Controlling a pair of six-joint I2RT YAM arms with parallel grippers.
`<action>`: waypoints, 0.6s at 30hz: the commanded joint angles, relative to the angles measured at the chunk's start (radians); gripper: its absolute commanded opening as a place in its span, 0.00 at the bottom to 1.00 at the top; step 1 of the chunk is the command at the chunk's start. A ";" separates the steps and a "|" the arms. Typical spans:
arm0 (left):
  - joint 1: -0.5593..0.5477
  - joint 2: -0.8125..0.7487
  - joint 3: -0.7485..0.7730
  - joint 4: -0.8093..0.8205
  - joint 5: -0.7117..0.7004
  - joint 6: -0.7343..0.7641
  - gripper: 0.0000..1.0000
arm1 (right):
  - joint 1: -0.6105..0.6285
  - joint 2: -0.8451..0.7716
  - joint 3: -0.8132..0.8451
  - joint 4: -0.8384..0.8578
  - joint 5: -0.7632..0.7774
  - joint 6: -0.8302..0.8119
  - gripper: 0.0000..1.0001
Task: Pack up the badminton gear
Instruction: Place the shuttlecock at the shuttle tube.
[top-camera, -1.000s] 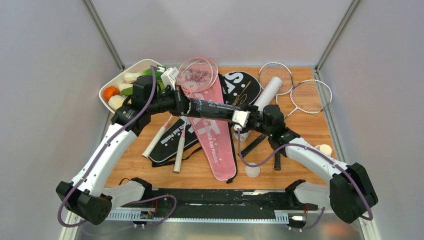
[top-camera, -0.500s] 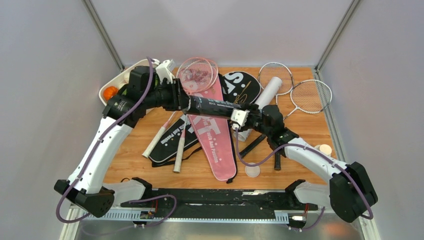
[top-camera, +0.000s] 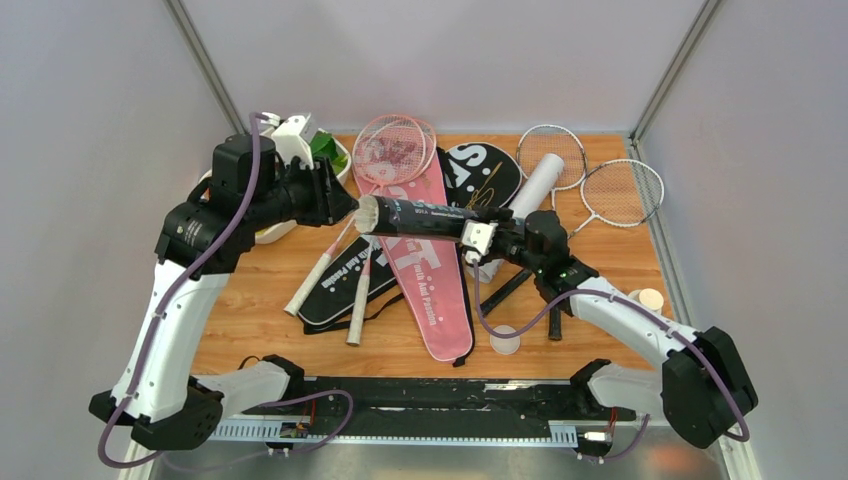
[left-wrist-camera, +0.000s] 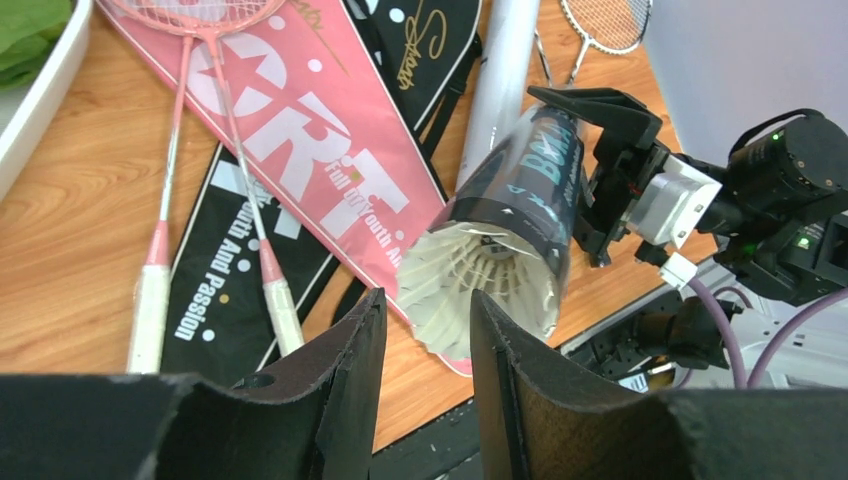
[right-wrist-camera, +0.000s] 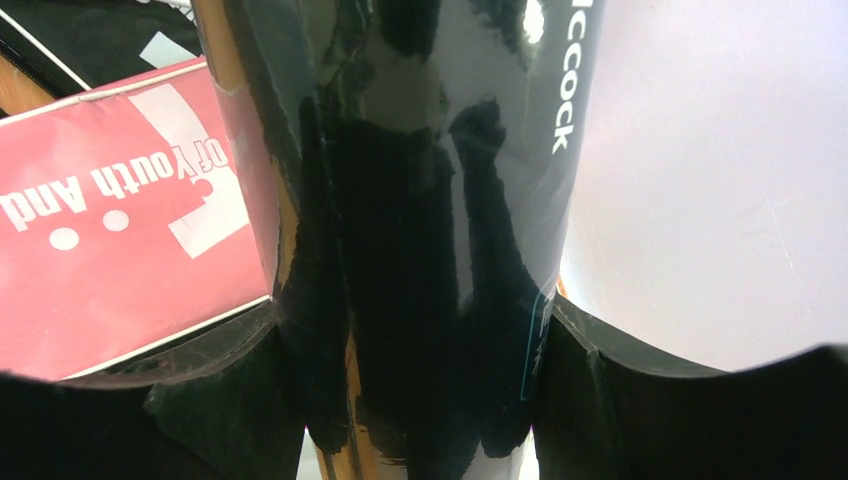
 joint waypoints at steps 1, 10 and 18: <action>-0.004 -0.034 0.033 -0.025 -0.014 0.050 0.44 | -0.003 -0.048 0.028 0.068 -0.070 0.034 0.03; -0.003 -0.063 -0.096 0.099 0.133 0.081 0.49 | -0.002 -0.075 0.037 0.047 -0.160 0.053 0.03; -0.005 -0.093 -0.339 0.343 0.260 0.078 0.45 | -0.001 -0.080 0.055 0.033 -0.219 0.050 0.03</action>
